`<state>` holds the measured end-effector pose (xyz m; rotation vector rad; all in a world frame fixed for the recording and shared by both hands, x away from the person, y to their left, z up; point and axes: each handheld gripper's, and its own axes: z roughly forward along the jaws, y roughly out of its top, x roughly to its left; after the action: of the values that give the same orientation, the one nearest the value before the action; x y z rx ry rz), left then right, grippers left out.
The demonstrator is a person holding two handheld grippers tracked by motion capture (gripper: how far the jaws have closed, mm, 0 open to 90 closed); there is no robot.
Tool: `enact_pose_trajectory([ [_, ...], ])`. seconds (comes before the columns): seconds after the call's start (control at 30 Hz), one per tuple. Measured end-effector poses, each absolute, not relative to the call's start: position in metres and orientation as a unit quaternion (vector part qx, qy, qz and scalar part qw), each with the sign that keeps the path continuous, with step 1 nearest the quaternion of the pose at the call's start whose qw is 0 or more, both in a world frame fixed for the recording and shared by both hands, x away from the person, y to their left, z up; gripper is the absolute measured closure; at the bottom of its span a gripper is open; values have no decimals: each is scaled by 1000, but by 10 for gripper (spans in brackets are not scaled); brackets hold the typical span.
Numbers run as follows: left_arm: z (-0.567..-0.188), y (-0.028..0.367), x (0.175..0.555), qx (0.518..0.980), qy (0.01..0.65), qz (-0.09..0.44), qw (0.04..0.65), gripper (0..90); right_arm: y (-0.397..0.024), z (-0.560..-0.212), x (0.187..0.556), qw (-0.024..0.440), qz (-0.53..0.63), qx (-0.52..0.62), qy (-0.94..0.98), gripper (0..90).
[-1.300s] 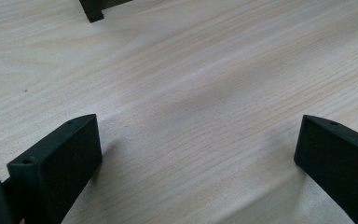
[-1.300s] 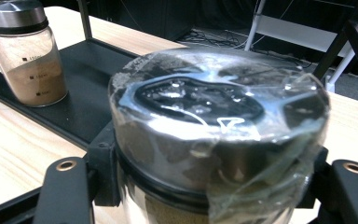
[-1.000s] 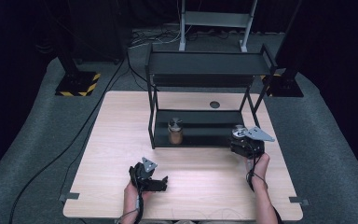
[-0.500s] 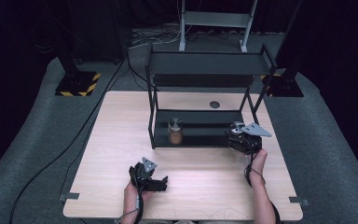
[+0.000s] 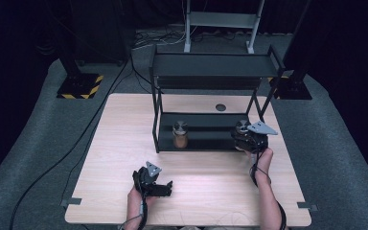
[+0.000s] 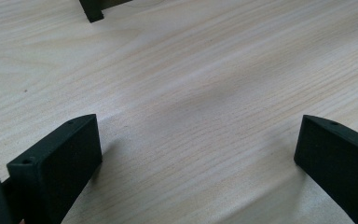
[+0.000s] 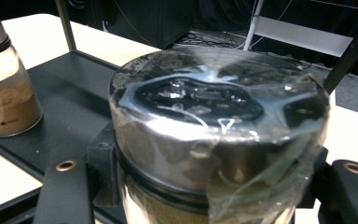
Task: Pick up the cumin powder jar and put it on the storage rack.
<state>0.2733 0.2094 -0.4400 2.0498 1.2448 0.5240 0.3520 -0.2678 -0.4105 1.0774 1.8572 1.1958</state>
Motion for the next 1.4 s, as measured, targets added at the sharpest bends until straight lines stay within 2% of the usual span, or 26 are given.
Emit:
enact_pose_trajectory([
  [1.4, -440, 209, 273, 786, 477, 201, 337, 1, -264, -427, 392, 324, 460, 438, 701, 307],
])
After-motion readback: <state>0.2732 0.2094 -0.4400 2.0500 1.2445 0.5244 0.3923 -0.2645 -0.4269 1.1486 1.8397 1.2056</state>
